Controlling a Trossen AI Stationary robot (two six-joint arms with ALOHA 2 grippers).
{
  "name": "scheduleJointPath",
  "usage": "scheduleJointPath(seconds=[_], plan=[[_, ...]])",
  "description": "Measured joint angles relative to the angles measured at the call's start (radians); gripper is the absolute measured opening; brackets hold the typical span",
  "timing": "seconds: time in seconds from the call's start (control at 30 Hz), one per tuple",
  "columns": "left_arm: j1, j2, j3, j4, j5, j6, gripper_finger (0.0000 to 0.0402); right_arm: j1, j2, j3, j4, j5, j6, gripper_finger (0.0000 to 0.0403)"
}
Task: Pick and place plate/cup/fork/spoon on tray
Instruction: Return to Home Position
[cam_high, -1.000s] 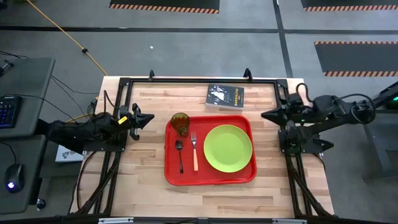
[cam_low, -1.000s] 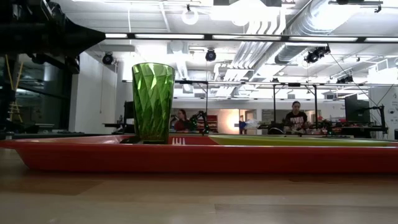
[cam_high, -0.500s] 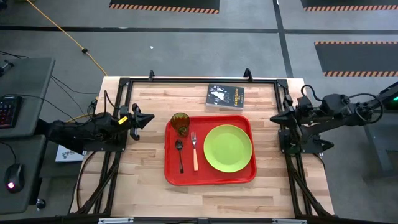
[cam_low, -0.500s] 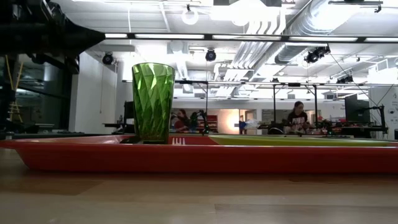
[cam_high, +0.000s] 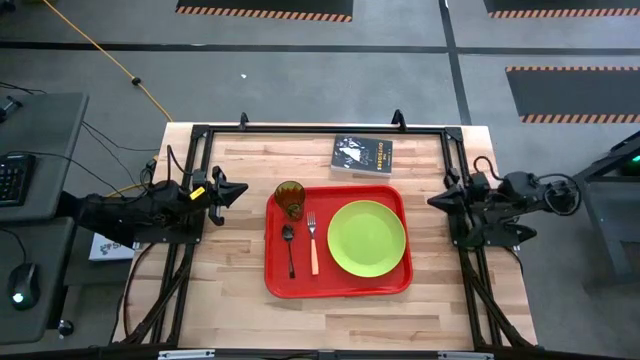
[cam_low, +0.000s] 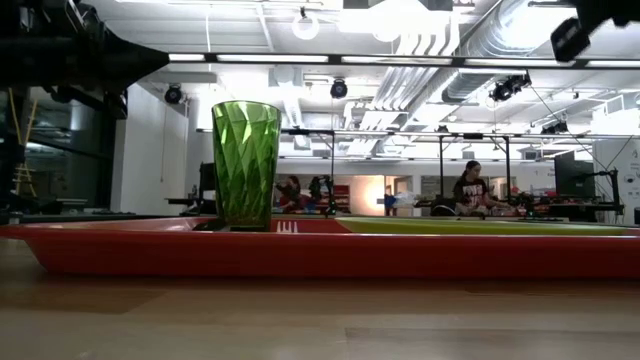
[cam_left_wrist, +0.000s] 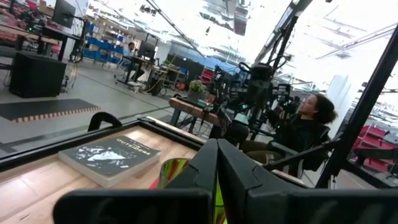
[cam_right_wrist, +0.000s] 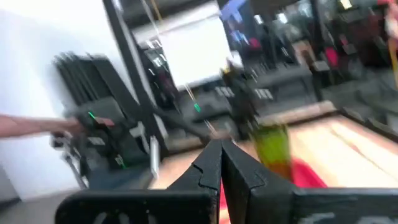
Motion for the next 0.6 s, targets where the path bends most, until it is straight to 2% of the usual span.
scheduleJointPath(seconds=[0.13,0.47,0.6], plan=[[0.000,-0.001,0.000,-0.017,-0.003,0.000,0.0003,0.000,0.011,-0.076,0.093,-0.014,-0.019,0.0000],[-0.001,-0.001,0.000,-0.043,-0.001,0.000,0.0003,-0.024,-0.008,-0.335,0.459,-0.002,0.021,0.0000],[-0.001,-0.001,-0.001,-0.058,-0.001,0.000,0.0003,-0.063,-0.005,-0.365,0.411,-0.016,0.063,0.0000]])
